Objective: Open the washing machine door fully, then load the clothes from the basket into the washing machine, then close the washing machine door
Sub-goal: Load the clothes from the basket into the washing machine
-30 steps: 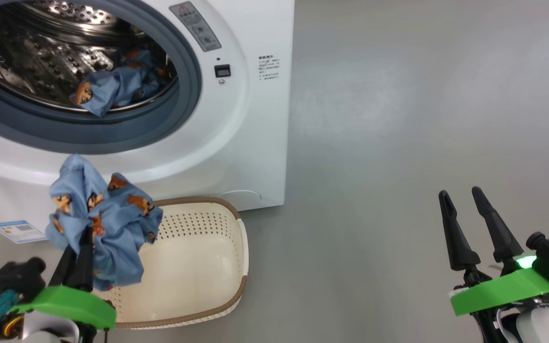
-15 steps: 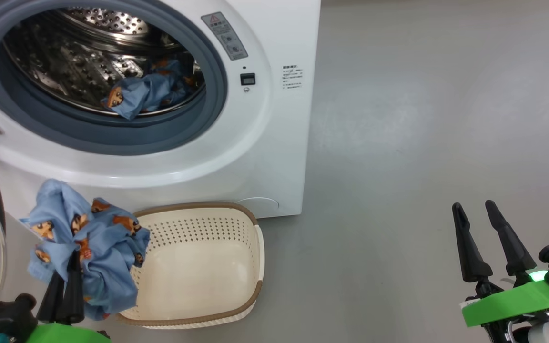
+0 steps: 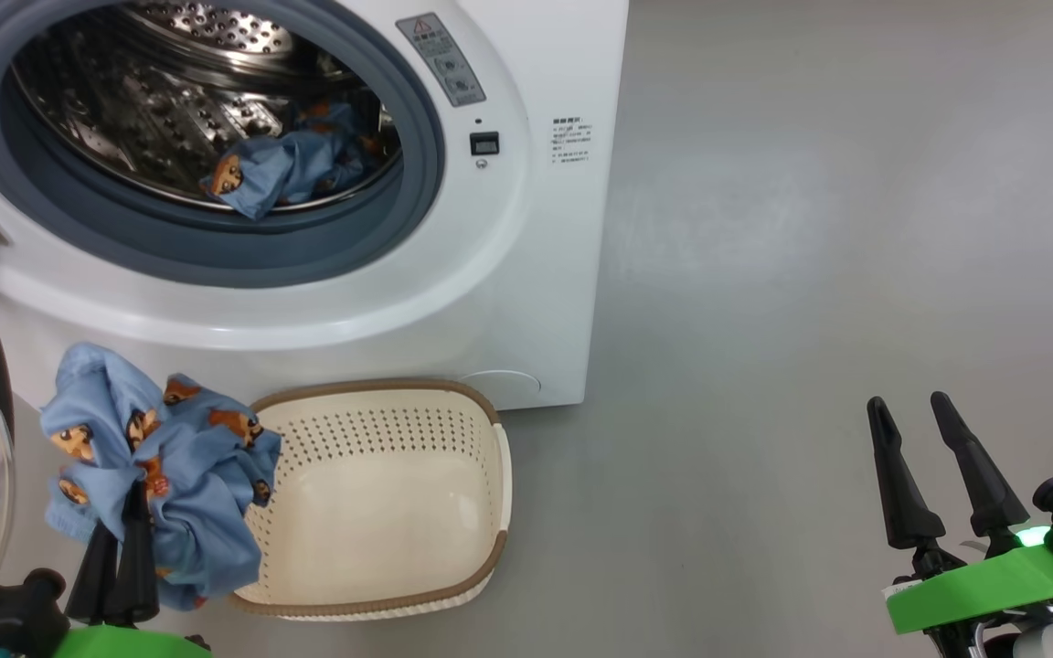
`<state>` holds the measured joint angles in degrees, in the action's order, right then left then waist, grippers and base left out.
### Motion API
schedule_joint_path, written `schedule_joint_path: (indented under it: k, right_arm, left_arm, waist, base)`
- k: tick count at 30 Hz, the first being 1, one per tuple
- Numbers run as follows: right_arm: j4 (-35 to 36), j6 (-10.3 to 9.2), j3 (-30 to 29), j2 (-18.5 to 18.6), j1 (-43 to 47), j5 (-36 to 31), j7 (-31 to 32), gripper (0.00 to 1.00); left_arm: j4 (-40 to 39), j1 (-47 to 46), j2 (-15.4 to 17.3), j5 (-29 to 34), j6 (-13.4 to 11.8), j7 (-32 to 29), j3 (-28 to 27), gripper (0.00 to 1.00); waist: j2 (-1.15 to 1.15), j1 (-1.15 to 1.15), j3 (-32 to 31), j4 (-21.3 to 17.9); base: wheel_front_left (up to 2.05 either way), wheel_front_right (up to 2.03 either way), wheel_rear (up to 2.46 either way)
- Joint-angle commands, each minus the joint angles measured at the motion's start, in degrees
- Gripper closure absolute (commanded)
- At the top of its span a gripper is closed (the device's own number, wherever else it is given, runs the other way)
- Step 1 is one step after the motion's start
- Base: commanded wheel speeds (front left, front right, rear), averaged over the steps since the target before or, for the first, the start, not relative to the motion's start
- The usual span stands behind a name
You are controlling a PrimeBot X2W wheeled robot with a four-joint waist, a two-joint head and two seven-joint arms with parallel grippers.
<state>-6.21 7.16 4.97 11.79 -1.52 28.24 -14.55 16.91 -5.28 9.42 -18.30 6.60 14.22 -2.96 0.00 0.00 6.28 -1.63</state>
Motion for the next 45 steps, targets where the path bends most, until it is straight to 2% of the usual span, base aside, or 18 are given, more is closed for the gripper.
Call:
schedule_joint_path:
  k: [1,13,26,36,45]
  right_arm:
    - [1.61,0.33,0.73,1.21,-0.44,-0.34,-0.45,0.0]
    - [2.31,0.33,0.9,0.65,-2.91,-0.55,-0.45,0.0]
    - [2.96,0.33,2.12,-0.27,-8.22,-0.89,-0.45,0.0]
    - [2.98,0.33,3.38,-1.94,-11.6,-0.79,-0.45,0.0]
    - [3.47,0.33,3.93,-3.45,-14.22,-0.75,-0.45,0.0]
  left_arm:
    - [-1.69,-0.92,0.85,0.71,0.29,0.78,-2.35,1.0]
    - [-1.23,-8.34,0.85,0.52,0.75,0.78,-2.54,1.0]
    - [2.91,-28.03,6.12,1.28,0.87,0.78,-0.78,1.0]
    - [17.39,-44.82,10.85,1.24,0.88,0.78,0.94,1.0]
    - [31.77,-59.5,13.58,1.38,0.88,0.78,2.3,1.0]
  waist:
    - [0.0,0.0,0.62,-0.2]
    - [0.0,0.0,7.4,-1.16]
    - [0.0,0.0,16.46,-3.39]
    - [0.0,0.0,21.51,-6.59]
    - [0.0,0.0,26.81,-9.55]
  base:
    - [0.0,0.0,0.0]
    - [0.0,0.0,0.0]
    - [0.0,0.0,0.0]
    - [0.0,0.0,0.0]
    - [0.0,0.0,0.0]
